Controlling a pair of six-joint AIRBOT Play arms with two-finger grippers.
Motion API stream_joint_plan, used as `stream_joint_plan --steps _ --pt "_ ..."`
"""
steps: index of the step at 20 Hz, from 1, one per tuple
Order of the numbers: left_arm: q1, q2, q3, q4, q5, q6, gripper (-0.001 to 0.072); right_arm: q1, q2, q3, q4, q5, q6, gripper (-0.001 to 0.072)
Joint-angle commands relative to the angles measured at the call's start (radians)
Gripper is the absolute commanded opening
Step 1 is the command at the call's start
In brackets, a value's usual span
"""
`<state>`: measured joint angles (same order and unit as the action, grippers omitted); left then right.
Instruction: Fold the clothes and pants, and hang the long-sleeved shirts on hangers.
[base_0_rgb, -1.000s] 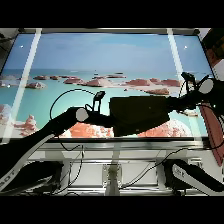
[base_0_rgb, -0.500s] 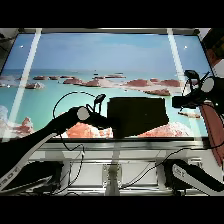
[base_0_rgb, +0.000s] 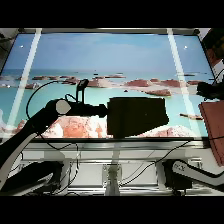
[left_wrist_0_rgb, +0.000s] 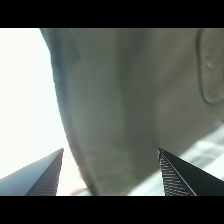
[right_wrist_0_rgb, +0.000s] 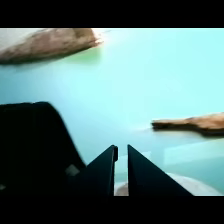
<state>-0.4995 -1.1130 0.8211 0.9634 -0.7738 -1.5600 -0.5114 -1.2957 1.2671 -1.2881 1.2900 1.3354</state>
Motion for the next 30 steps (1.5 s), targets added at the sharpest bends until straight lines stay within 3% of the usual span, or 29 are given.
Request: stream_joint_plan --steps 1,2,3,6,12,17,20,26,30 --pt "0.038 0.024 0.001 0.077 -0.003 0.005 0.0662 -0.111 -0.133 0.011 0.441 0.194 -0.167 0.0197" --pt "0.038 0.023 0.001 0.077 -0.002 0.005 0.0662 -0.102 -0.166 0.011 0.439 0.203 -0.167 0.0417" --pt "0.038 0.022 0.001 0.077 -0.002 0.005 0.0662 -0.088 -0.19 0.011 0.404 0.207 -0.167 0.0544" --pt "0.038 0.022 0.001 0.077 -0.002 0.005 0.0662 -0.02 -0.251 0.009 0.263 0.193 -0.166 0.0554" --pt "0.038 0.021 0.0 0.076 -0.002 0.004 0.0662 0.148 -0.389 -0.005 0.199 0.182 -0.19 0.0571" --pt "0.038 0.021 0.0 0.077 -0.002 0.004 0.0662 0.175 -0.444 -0.005 0.184 0.094 -0.193 0.057" --pt "0.038 0.021 0.0 0.077 -0.001 0.004 0.0662 0.176 -0.473 -0.007 0.218 0.114 -0.192 0.0569" --pt "0.038 0.021 0.0 0.085 0.041 0.005 0.0662 0.197 -0.539 -0.01 0.454 0.245 -0.238 0.0569" --pt "0.038 0.021 0.0 0.085 0.076 0.005 0.0662 0.306 -0.539 -0.019 0.491 0.259 -0.29 0.0569"
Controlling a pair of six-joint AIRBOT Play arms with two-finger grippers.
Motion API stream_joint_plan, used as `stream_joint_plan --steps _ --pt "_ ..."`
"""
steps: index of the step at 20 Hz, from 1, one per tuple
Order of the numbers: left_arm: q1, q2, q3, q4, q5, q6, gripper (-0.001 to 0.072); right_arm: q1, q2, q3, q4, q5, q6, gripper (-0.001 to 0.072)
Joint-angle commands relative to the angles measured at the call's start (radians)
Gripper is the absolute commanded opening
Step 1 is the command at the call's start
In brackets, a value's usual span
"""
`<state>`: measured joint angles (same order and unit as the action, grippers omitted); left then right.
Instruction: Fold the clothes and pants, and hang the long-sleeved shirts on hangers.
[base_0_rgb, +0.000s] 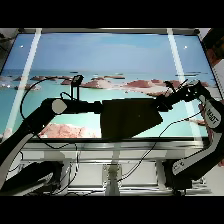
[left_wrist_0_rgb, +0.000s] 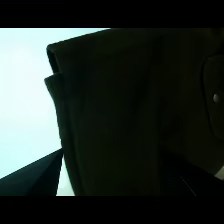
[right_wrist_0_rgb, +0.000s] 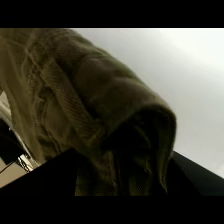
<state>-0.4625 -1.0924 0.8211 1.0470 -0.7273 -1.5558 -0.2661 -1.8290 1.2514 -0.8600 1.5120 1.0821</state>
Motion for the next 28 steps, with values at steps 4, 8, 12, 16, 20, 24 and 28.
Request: stream_joint_plan --steps 4,8,12,16,20,24,28 --pt "0.001 0.0 0.0 0.004 0.035 0.001 0.0661 0.21 -0.005 -0.003 0.087 -0.009 -0.09 0.0301" --pt "0.001 0.001 0.0 0.144 0.036 0.0 0.0445 0.305 -0.004 0.022 0.188 -0.038 -0.133 0.0055" --pt "0.014 0.006 0.001 0.293 0.063 0.0 0.0011 0.294 0.011 0.138 0.28 -0.045 -0.097 0.0055" --pt "0.106 0.05 0.001 0.315 0.073 0.0 0.0011 0.203 0.08 0.254 0.277 -0.074 -0.005 0.0055" --pt "0.275 0.15 0.001 0.315 0.077 0.001 0.0011 0.013 0.183 0.34 0.159 -0.074 0.135 0.0055" --pt "0.465 0.259 0.001 0.417 0.076 0.001 0.0011 -0.252 0.33 0.363 -0.06 -0.064 0.274 0.0055" --pt "0.622 0.351 0.001 0.589 0.076 0.001 0.0012 -0.56 0.477 0.363 -0.217 -0.052 0.324 0.0055"
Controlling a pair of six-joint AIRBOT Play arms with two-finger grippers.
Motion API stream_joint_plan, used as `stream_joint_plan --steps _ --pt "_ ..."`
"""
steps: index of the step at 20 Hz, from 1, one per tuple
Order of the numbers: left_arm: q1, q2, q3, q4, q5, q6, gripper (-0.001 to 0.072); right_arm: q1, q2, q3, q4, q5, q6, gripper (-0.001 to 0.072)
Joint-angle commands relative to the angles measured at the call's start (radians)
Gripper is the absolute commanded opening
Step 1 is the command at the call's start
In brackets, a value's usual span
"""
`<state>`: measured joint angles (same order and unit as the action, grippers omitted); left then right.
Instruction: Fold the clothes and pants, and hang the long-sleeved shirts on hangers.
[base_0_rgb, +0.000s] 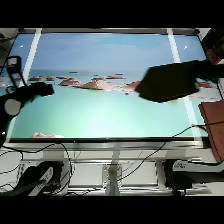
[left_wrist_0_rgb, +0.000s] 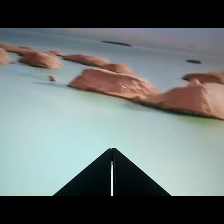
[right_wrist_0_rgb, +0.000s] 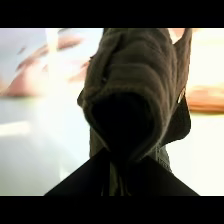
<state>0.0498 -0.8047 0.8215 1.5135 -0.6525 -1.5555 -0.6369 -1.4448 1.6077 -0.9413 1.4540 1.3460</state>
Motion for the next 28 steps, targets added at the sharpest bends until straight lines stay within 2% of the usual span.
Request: stream_joint_plan --steps 1,6,10,11,12,13,14,18,21,23,24,26,28 --pt "0.145 0.08 0.001 0.14 0.002 0.0 0.0012 -0.268 0.125 0.007 -0.174 0.011 0.06 0.0055" --pt "0.271 0.109 0.0 0.14 0.001 0.0 0.0012 -0.58 0.186 0.006 -0.401 0.071 0.061 0.0055" --pt "0.276 0.109 0.0 0.132 0.001 0.0 0.0011 -0.715 0.185 -0.011 -0.498 0.113 0.165 0.0056" --pt "0.276 0.109 0.0 0.132 0.001 0.0 0.0011 -0.732 0.185 -0.011 -0.495 0.08 0.175 0.0113" --pt "0.276 0.109 0.0 0.132 0.001 0.0 0.0011 -0.742 0.185 -0.01 -0.494 0.041 0.211 0.0293" --pt "0.276 0.109 0.0 0.132 0.001 0.0 0.0011 -0.743 0.185 -0.01 -0.495 0.014 0.253 0.0588" --pt "0.276 0.109 0.0 0.132 0.001 0.0 0.0011 -0.741 0.185 -0.01 -0.491 0.006 0.264 0.0671" --pt "0.276 0.109 0.0 0.132 0.001 0.0 0.0011 -0.737 0.185 -0.01 -0.357 -0.017 0.266 0.065" --pt "0.276 0.109 0.0 0.132 0.001 0.0 0.0011 -0.674 0.179 -0.01 -0.134 -0.042 0.228 0.0422" --pt "0.276 0.109 0.0 0.132 0.001 0.0 0.0011 -0.525 0.177 -0.011 -0.102 -0.043 0.137 0.0302" --pt "0.276 0.109 0.0 0.132 0.001 0.0 0.0011 -0.434 0.177 -0.011 -0.104 -0.048 0.094 0.0271" --pt "0.276 0.109 0.0 0.132 0.001 0.0 0.0011 -0.203 0.177 -0.011 -0.102 -0.065 0.0 0.0214" --pt "0.276 0.109 0.0 0.132 0.001 0.0 0.0011 0.055 0.177 -0.011 -0.11 -0.078 -0.081 0.0213"
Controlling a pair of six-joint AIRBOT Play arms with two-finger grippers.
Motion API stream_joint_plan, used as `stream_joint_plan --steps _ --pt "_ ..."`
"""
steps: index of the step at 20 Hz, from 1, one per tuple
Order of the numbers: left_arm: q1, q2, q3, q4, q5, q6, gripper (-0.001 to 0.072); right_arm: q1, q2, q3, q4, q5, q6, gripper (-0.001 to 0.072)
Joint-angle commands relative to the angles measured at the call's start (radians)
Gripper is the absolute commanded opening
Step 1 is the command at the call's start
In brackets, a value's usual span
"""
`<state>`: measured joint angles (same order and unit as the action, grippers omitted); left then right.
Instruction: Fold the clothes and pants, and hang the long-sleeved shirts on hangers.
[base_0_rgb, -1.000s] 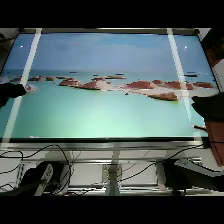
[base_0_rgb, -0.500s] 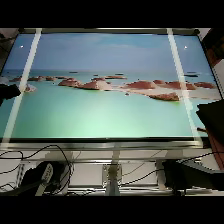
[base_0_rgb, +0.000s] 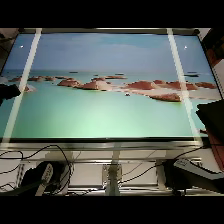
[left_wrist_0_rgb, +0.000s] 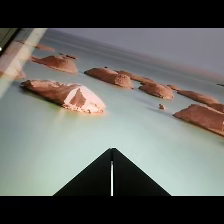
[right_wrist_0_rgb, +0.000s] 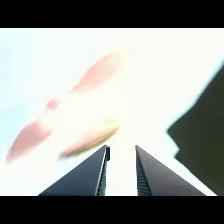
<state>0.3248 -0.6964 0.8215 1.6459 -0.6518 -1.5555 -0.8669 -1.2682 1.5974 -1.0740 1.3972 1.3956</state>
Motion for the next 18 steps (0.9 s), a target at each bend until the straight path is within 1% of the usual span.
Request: stream_joint_plan --steps 1,3,4,5,7,8,10,12,18 --pt "0.001 0.001 0.0 0.0 0.0 0.0 0.0012 0.42 0.0 0.0 0.014 -0.026 -0.177 0.0195" --pt "0.001 0.001 0.0 0.0 0.0 0.0 0.0011 0.65 0.0 0.0 -0.062 -0.032 -0.31 0.0072" --pt "0.001 0.001 0.0 0.0 0.0 0.0 0.0011 0.757 0.0 0.0 -0.122 -0.042 -0.378 0.0056" --pt "0.001 0.001 0.0 0.0 0.0 0.0 0.0011 0.845 0.0 -0.001 -0.191 -0.072 -0.412 0.0056" --pt "0.001 0.001 0.0 0.0 0.0 0.0 0.0011 0.958 0.0 0.0 -0.369 -0.189 -0.414 0.0056" --pt "0.001 0.001 0.0 0.0 0.0 0.0 0.0012 0.984 0.0 0.0 -0.427 -0.245 -0.414 0.0056" --pt "0.001 0.001 0.0 0.0 0.0 0.0 0.0011 0.993 0.0 0.0 -0.391 -0.296 -0.413 0.0056" --pt "0.001 0.001 0.0 0.0 0.0 0.0 0.0012 0.993 0.001 0.0 -0.335 -0.298 -0.414 0.0056" --pt "0.001 0.001 0.0 0.0 0.0 0.0 0.0011 0.992 0.001 0.0 -0.331 -0.298 -0.414 0.0056"
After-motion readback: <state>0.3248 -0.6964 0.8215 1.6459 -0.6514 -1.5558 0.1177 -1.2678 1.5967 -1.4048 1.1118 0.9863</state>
